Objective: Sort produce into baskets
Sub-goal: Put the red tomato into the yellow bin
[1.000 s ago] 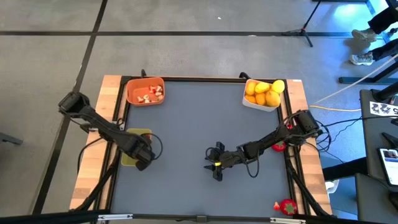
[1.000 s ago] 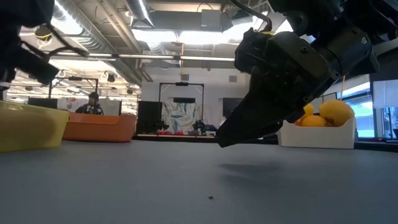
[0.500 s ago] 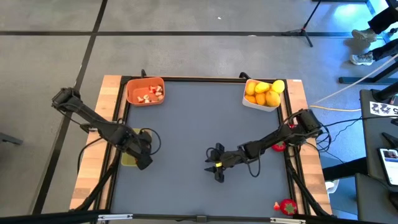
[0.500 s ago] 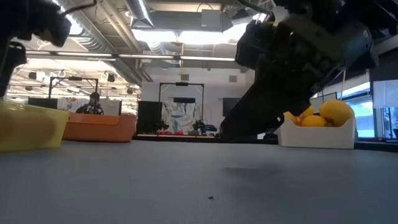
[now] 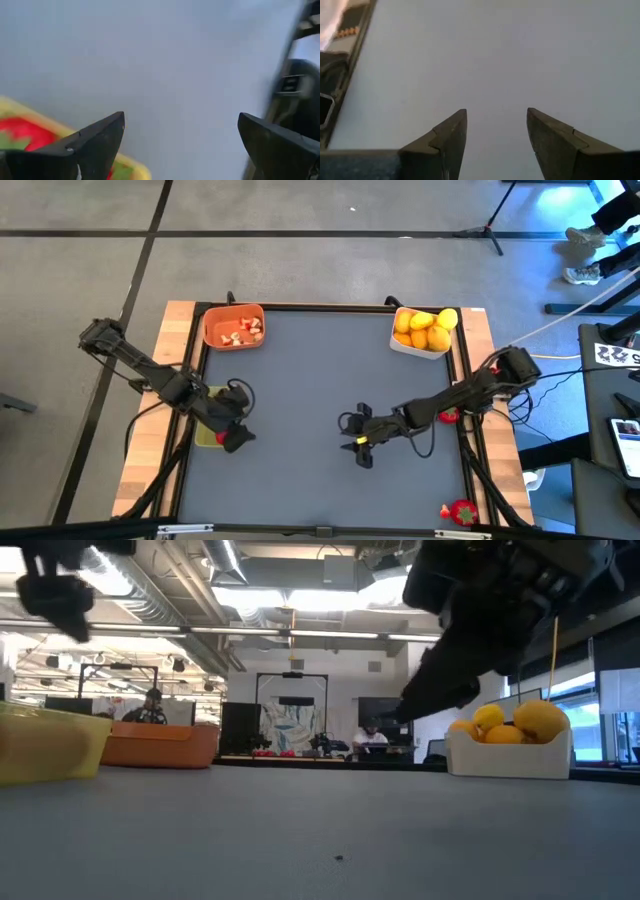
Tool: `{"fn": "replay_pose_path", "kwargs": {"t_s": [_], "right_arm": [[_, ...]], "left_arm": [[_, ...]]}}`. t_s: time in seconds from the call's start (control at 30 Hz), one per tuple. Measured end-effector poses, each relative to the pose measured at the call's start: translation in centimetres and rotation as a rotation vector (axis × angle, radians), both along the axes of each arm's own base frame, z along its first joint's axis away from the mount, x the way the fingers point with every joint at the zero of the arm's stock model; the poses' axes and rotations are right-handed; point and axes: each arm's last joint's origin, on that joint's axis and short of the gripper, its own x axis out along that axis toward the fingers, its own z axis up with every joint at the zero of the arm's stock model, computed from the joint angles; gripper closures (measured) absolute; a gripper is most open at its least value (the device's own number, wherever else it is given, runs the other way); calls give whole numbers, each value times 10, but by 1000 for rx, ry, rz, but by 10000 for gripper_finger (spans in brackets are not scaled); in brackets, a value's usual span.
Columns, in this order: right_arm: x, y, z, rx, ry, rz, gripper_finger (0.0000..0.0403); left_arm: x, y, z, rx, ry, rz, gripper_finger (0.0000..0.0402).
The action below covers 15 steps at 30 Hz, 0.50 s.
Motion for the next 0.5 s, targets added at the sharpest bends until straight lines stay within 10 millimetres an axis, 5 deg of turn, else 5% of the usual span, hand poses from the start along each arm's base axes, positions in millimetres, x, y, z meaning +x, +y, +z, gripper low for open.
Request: {"fn": "replay_pose_path", "kwargs": {"t_s": [0.5], "right_arm": [[-42, -18, 44, -70, 104, -36, 196]], "left_arm": [[22, -12, 24, -42, -347, -105, 20]]}}
